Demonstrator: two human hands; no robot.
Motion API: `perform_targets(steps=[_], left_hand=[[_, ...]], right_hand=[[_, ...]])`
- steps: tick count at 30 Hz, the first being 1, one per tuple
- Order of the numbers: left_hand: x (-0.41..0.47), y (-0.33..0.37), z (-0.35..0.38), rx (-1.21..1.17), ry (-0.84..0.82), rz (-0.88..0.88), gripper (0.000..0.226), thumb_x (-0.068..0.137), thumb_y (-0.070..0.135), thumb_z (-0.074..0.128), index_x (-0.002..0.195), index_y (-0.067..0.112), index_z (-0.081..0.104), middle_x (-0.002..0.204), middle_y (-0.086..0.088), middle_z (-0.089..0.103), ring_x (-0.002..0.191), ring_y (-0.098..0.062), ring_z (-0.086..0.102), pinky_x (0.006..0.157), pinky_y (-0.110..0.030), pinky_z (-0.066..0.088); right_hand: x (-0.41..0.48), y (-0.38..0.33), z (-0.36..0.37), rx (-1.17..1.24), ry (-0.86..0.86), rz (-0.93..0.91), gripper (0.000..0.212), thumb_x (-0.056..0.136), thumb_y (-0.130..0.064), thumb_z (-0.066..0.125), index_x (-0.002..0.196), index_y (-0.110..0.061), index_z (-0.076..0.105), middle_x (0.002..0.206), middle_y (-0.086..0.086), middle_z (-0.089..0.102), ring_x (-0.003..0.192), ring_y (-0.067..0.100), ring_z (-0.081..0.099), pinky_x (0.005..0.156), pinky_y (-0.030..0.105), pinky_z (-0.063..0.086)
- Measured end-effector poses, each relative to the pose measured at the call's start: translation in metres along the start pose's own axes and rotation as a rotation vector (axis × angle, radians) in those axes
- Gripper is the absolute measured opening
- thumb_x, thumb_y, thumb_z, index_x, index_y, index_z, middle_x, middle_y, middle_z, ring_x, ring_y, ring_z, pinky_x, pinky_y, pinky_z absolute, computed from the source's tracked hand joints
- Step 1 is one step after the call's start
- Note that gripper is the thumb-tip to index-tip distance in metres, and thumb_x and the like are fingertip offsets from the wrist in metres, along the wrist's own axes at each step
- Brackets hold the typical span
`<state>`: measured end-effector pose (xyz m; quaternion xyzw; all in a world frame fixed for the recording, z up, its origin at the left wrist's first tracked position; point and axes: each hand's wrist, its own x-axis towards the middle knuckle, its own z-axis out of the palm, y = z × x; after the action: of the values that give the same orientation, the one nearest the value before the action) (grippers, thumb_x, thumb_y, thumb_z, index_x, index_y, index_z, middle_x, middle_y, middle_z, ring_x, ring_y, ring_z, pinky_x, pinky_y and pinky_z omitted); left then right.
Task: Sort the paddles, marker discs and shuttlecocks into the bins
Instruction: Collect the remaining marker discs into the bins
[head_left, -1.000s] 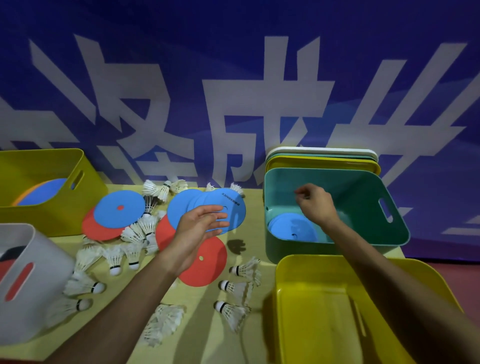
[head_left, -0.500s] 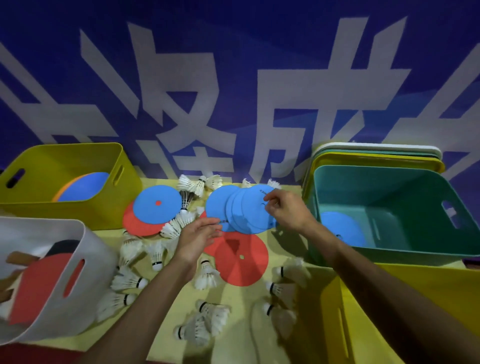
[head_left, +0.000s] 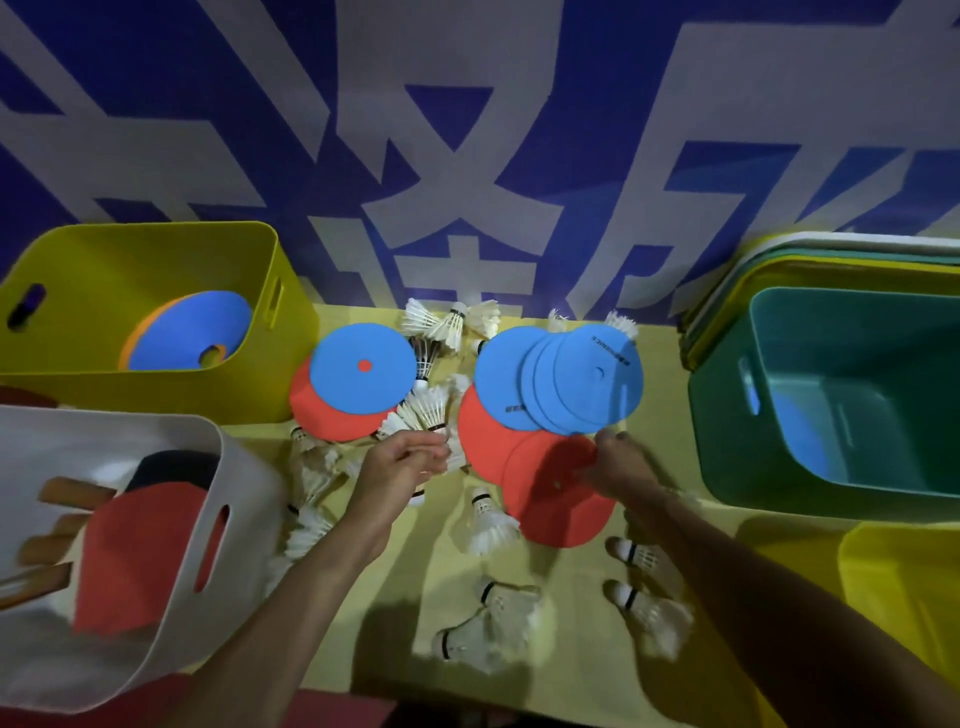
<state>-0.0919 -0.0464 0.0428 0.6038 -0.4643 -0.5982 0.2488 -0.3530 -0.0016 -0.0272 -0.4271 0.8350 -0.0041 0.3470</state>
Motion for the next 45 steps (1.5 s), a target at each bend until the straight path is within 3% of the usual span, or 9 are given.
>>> perform_targets(steps=[6,13,21,25,32,37,38,40,45], left_hand=[[0.014,-0.008,-0.007,0.090,-0.088,-0.025,0.023,0.086,0.000,0.057,0.090,0.019,0.068,0.098,-0.003,0.071,0.095,-0.017,0.067,0.080,-0.025,0.048],[0.039,-0.012,0.001,0.200,-0.162,-0.001,0.025,0.090,0.000,0.051,0.100,0.018,0.067,0.105,-0.003,0.069,0.096,-0.016,0.066,0.085,-0.029,0.052],[0.070,-0.009,0.022,0.410,-0.183,0.078,0.039,0.090,0.009,0.050,0.127,0.015,0.058,0.125,0.000,0.054,0.102,-0.013,0.057,0.075,-0.020,0.045],[0.078,-0.009,0.034,0.487,-0.153,0.061,0.019,0.084,0.003,0.050,0.093,0.009,0.066,0.091,-0.006,0.057,0.075,-0.021,0.054,0.069,-0.031,0.045],[0.075,-0.008,0.045,0.443,-0.071,-0.059,0.046,0.087,0.010,0.056,0.132,0.005,0.053,0.131,-0.012,0.056,0.116,-0.029,0.055,0.099,-0.042,0.046],[0.075,-0.007,0.055,0.430,0.036,-0.129,0.026,0.077,0.015,0.058,0.100,0.017,0.069,0.097,-0.002,0.070,0.098,-0.027,0.061,0.097,-0.049,0.044],[0.073,-0.005,0.057,0.450,0.051,-0.143,0.011,0.079,0.014,0.058,0.082,0.021,0.065,0.085,0.002,0.067,0.095,-0.026,0.060,0.098,-0.048,0.043],[0.071,-0.002,0.060,0.460,0.087,-0.165,0.026,0.083,0.012,0.058,0.064,0.029,0.050,0.070,0.009,0.054,0.090,-0.025,0.055,0.099,-0.045,0.041],[0.081,-0.004,0.066,0.577,0.143,-0.180,0.025,0.082,0.022,0.066,0.063,0.025,0.051,0.082,0.001,0.060,0.106,-0.031,0.057,0.100,-0.042,0.040]], right_hand=[[-0.003,-0.002,0.030,0.018,0.163,0.087,0.093,0.063,-0.047,0.080,0.134,-0.009,0.034,0.138,0.012,0.033,0.128,0.037,0.036,0.100,0.047,0.039],[0.011,-0.008,0.032,0.009,0.184,0.234,0.099,0.054,-0.041,0.088,0.128,-0.005,0.032,0.131,0.018,0.041,0.126,0.038,0.041,0.102,0.046,0.036],[-0.006,0.005,0.015,0.241,0.240,0.098,0.036,0.072,-0.006,0.057,0.106,-0.014,0.048,0.108,0.011,0.055,0.096,0.035,0.060,0.079,0.042,0.050],[-0.016,0.005,-0.006,0.270,0.188,0.069,0.026,0.076,-0.011,0.063,0.094,-0.019,0.047,0.092,0.005,0.057,0.079,0.025,0.055,0.060,0.031,0.043],[-0.027,-0.004,-0.036,0.253,0.221,-0.154,0.019,0.079,-0.012,0.068,0.092,-0.018,0.057,0.090,0.001,0.063,0.081,0.018,0.058,0.064,0.030,0.050],[-0.029,-0.002,-0.044,0.197,0.237,-0.203,0.016,0.082,-0.014,0.068,0.086,-0.022,0.055,0.086,-0.003,0.062,0.078,0.015,0.059,0.056,0.017,0.043],[-0.029,-0.001,-0.045,0.191,0.233,-0.201,0.017,0.082,-0.014,0.068,0.086,-0.023,0.054,0.087,-0.004,0.062,0.078,0.014,0.058,0.055,0.014,0.040],[-0.030,0.002,-0.044,0.189,0.236,-0.198,0.017,0.083,-0.013,0.067,0.087,-0.023,0.053,0.088,-0.004,0.061,0.079,0.014,0.058,0.055,0.014,0.038],[-0.034,0.002,-0.043,0.221,0.243,-0.189,0.015,0.083,-0.013,0.065,0.086,-0.024,0.054,0.085,-0.004,0.061,0.076,0.014,0.058,0.054,0.016,0.039]])
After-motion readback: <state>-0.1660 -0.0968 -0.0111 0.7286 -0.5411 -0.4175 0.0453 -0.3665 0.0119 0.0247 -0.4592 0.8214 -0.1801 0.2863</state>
